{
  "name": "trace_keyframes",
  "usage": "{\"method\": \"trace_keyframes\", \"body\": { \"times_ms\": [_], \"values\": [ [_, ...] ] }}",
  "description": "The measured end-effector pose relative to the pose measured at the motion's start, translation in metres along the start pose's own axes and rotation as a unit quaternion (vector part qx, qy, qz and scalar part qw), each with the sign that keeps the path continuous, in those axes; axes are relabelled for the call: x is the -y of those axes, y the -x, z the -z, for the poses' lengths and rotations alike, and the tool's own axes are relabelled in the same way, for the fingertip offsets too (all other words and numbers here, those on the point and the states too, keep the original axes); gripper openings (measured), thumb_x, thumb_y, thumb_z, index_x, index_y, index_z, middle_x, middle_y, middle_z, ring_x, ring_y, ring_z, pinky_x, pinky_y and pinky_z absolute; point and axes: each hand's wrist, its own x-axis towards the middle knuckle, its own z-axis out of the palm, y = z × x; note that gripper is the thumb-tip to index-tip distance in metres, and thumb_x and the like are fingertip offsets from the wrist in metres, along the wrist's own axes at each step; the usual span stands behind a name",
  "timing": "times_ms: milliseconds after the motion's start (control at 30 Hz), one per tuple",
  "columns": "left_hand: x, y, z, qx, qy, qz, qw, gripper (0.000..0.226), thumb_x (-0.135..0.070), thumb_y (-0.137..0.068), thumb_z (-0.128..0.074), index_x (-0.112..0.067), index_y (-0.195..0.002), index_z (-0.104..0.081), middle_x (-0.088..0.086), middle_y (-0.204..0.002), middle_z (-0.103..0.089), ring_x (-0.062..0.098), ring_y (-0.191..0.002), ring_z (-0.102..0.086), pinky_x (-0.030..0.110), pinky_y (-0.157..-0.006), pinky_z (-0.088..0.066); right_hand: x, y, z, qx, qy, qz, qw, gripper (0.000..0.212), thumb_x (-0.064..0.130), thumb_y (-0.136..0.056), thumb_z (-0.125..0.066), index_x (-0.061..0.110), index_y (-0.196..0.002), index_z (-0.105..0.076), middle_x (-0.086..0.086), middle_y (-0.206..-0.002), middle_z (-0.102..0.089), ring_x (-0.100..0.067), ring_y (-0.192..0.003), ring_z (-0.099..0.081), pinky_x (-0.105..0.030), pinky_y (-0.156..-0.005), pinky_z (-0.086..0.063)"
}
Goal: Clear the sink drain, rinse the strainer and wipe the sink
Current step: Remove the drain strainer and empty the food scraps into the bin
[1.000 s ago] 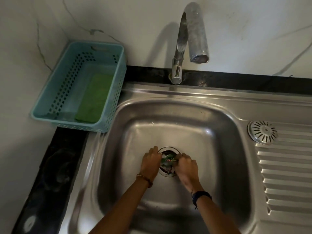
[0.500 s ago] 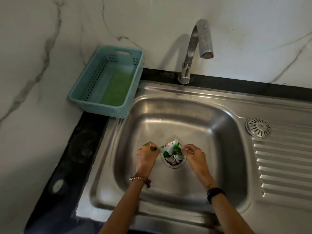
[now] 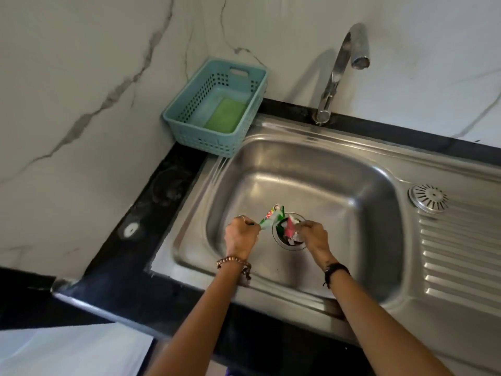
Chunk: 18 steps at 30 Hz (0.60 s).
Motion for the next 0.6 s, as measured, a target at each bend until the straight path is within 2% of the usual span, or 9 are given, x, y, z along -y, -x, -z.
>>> {"method": "trace_keyframes", "body": {
  "times_ms": [67,133,267,333,433,533,600],
  "values": [
    [-0.007,0.017,0.005,0.001,0.029,-0.008,1.000,0.013,-0.004,-0.079,-0.054,-0.006,-0.072,-0.066,0.010,-0.068,-0.065,0.025,-0.067,-0.062,0.042,-0.081,-0.057,0.019,0.022,0.013,-0.005,-0.117,-0.011,0.993,0.014,0.013,-0.083,-0.059,0.013,-0.071,-0.065,-0.004,-0.067,-0.058,-0.012,-0.052,-0.050,-0.016,-0.043,-0.036],
    [-0.015,0.037,0.011,0.003,0.068,-0.024,0.997,0.020,-0.004,-0.080,-0.054,-0.012,-0.063,-0.060,0.006,-0.061,-0.062,0.023,-0.065,-0.061,0.039,-0.080,-0.057,0.038,0.048,0.021,0.014,-0.220,-0.019,0.975,0.020,0.011,-0.085,-0.057,0.015,-0.065,-0.058,0.001,-0.056,-0.050,-0.006,-0.039,-0.042,-0.015,-0.038,-0.030],
    [-0.016,0.092,0.035,-0.009,0.242,-0.059,0.969,0.024,0.002,-0.084,-0.052,-0.012,-0.064,-0.055,0.006,-0.059,-0.055,0.016,-0.054,-0.052,0.028,-0.059,-0.051,0.069,0.125,0.027,0.076,-0.346,-0.001,0.935,0.018,0.012,-0.088,-0.054,0.016,-0.071,-0.056,0.009,-0.042,-0.050,-0.001,-0.033,-0.042,-0.014,-0.036,-0.030],
    [-0.004,0.126,0.054,-0.028,0.318,-0.073,0.945,0.019,0.002,-0.086,-0.050,-0.009,-0.071,-0.055,0.005,-0.061,-0.054,0.013,-0.053,-0.051,0.020,-0.053,-0.048,0.078,0.172,0.021,0.120,-0.359,0.024,0.925,0.019,0.013,-0.088,-0.054,0.018,-0.069,-0.056,0.010,-0.044,-0.051,-0.001,-0.035,-0.045,-0.014,-0.037,-0.033],
    [0.032,0.176,0.087,-0.075,0.405,-0.088,0.907,0.012,0.000,-0.088,-0.050,-0.007,-0.081,-0.057,0.003,-0.064,-0.057,0.010,-0.054,-0.054,0.016,-0.053,-0.049,0.079,0.236,-0.001,0.208,-0.359,0.053,0.909,0.030,0.010,-0.088,-0.053,0.023,-0.061,-0.058,0.009,-0.046,-0.053,-0.001,-0.038,-0.048,-0.012,-0.039,-0.036],
    [0.094,0.219,0.115,-0.154,0.406,-0.086,0.897,0.013,-0.001,-0.089,-0.050,-0.007,-0.081,-0.058,0.003,-0.064,-0.057,0.008,-0.056,-0.055,0.017,-0.054,-0.049,0.057,0.281,-0.044,0.281,-0.288,0.083,0.912,0.044,0.002,-0.089,-0.051,0.021,-0.052,-0.065,0.006,-0.044,-0.051,-0.001,-0.039,-0.044,-0.011,-0.040,-0.035],
    [0.144,0.239,0.131,-0.208,0.399,-0.048,0.892,0.010,0.000,-0.089,-0.050,-0.002,-0.082,-0.057,0.008,-0.066,-0.056,0.013,-0.059,-0.054,0.021,-0.057,-0.048,0.030,0.306,-0.077,0.326,-0.235,0.080,0.912,0.039,0.002,-0.089,-0.051,0.017,-0.056,-0.065,0.007,-0.044,-0.048,-0.001,-0.041,-0.041,-0.011,-0.041,-0.034]
  ]
}}
